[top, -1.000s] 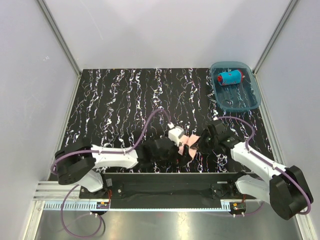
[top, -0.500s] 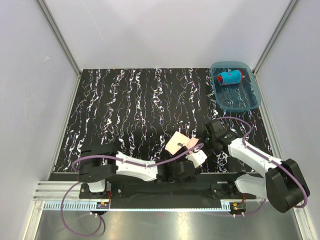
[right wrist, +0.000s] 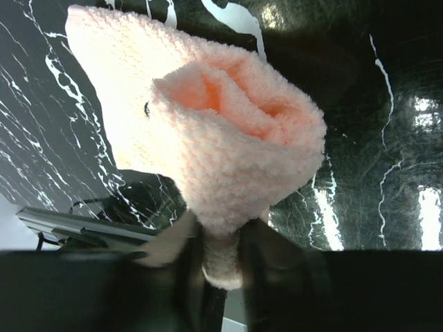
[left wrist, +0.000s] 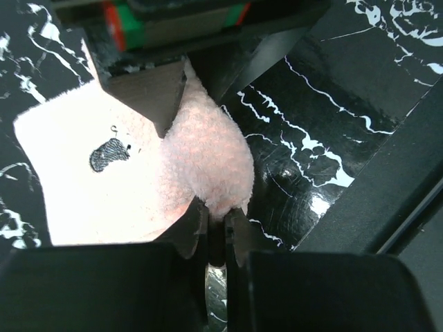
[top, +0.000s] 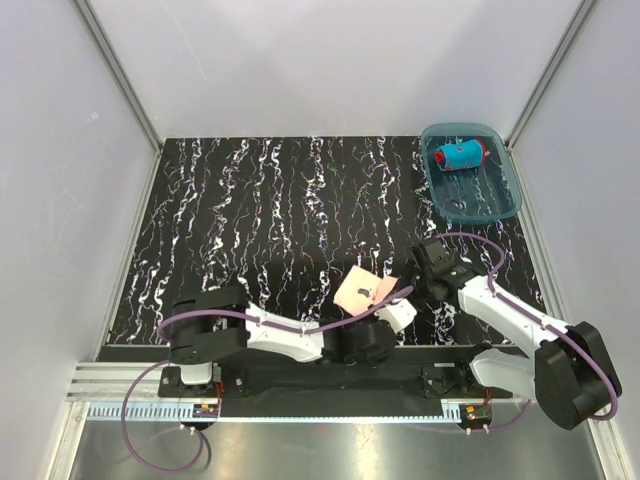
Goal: Roll the towels
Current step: Roll the towel
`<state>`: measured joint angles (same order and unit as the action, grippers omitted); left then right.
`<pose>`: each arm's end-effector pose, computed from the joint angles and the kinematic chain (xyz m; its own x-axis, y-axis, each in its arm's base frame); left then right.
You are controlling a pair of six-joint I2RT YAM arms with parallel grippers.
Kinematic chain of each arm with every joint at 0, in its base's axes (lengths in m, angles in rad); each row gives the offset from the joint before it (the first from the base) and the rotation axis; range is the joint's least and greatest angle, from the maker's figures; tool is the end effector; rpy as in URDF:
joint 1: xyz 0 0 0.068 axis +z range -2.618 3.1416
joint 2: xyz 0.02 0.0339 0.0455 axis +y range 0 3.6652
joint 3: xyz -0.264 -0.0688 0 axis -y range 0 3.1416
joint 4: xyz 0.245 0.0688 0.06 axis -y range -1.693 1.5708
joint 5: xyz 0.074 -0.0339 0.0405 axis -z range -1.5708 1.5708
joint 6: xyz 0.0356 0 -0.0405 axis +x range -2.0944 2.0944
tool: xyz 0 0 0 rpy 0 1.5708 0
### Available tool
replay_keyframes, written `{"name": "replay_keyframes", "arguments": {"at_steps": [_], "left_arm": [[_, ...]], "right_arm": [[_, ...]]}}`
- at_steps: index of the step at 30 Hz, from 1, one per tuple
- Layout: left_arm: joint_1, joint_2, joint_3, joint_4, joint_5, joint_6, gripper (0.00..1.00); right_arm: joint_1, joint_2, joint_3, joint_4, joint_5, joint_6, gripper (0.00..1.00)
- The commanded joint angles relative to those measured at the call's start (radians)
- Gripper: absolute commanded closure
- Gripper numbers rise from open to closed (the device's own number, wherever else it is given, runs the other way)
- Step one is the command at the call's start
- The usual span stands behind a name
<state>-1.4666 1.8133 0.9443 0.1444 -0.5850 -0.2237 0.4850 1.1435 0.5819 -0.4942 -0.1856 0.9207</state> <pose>0.0575 -0.3610 0.1527 -0.2416 0.5324 -0.8113 0.7513 0.6318 0.1908 0.1771 0.1007 0.1792 -0.8948 0.4128 -0.1703 0.2869 0.8236 0.4893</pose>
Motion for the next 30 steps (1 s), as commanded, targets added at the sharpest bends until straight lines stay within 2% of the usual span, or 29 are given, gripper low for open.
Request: {"name": "replay_keyframes", "arguments": {"at_steps": [1,3,4,5,7,12,16,24,30], "left_arm": [[0.040,-0.066,-0.044,0.069,0.078,-0.078,1.00],[0.083,-0.121,-0.119,0.130,0.176,-0.150,1.00],[0.107,-0.137,-0.140,0.150,0.204,-0.173,1.00],[0.123,-0.166,-0.160,0.184,0.235,-0.195,1.00],[0.156,-0.192,-0.225,0.231,0.338,-0.265,1.00],[0.313,-0.220,-0.370,0.492,0.633,-0.460,1.00],[0.397,-0.206,-0.394,0.569,0.738,-0.538,1.00],[0.551,-0.039,-0.489,1.009,0.999,-0.874,1.00],[0.598,0.113,-0.522,1.277,1.057,-1.057,1.00]], "right_arm": [[0.004,-0.033,0.062,-0.038,-0.045,-0.011,0.66],[0.004,-0.042,0.087,-0.058,-0.029,-0.013,0.45],[0.004,-0.045,0.096,-0.064,-0.022,-0.016,0.25],[0.004,-0.050,0.105,-0.070,-0.018,-0.017,0.01],[0.004,-0.051,0.128,-0.086,-0.012,-0.020,0.00],[0.004,-0.100,0.135,-0.084,0.014,-0.014,0.00],[0.004,-0.139,0.101,-0.026,-0.026,0.007,0.00],[0.004,-0.229,-0.083,0.216,-0.092,0.064,0.00],[0.006,-0.176,-0.165,0.356,-0.095,0.058,0.02]]}}
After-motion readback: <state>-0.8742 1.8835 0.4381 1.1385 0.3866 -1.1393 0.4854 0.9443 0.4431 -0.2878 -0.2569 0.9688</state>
